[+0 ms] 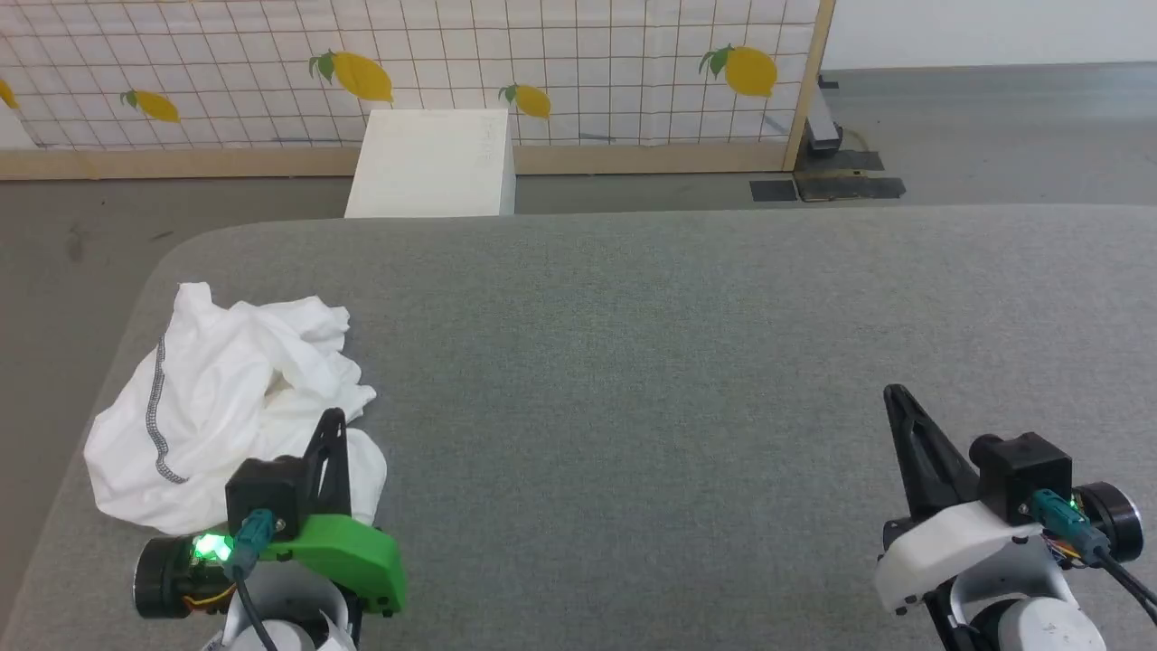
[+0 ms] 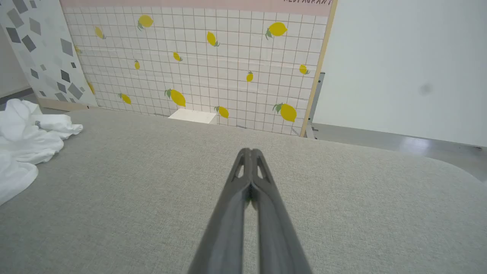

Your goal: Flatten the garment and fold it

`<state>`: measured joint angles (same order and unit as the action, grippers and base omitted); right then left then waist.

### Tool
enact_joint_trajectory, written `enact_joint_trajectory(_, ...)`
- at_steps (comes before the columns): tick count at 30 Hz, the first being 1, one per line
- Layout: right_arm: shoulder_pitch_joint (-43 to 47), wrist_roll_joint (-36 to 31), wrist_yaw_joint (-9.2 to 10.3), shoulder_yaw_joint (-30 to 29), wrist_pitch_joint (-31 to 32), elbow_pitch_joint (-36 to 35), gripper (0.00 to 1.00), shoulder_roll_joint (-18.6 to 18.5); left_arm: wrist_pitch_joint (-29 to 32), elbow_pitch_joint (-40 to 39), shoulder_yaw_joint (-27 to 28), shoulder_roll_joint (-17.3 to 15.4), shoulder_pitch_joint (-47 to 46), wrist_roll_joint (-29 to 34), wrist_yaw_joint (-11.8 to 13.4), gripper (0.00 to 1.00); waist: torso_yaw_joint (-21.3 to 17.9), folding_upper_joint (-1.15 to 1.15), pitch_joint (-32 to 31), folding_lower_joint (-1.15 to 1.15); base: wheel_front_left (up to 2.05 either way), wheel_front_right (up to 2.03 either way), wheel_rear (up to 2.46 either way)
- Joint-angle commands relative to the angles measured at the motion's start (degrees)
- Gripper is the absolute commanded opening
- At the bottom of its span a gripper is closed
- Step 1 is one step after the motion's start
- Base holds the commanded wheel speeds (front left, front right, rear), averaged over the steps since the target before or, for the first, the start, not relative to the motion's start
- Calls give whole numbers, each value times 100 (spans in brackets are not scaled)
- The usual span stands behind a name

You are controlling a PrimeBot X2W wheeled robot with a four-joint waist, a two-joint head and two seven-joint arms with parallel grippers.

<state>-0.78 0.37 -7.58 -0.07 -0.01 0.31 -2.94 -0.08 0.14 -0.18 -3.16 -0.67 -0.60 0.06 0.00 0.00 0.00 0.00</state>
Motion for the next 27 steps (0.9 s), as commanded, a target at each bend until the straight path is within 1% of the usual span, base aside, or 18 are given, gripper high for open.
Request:
enact_joint_trajectory(1, 78, -37, 9, 7, 1, -31, 0, 6, 8, -14, 18, 28, 67, 60, -6, 0, 0, 0, 0, 0, 0, 0, 0)
enact_joint_trajectory(27, 78, -37, 9, 7, 1, -31, 0, 6, 8, -14, 18, 28, 67, 60, -6, 0, 0, 0, 0, 0, 0, 0, 0)
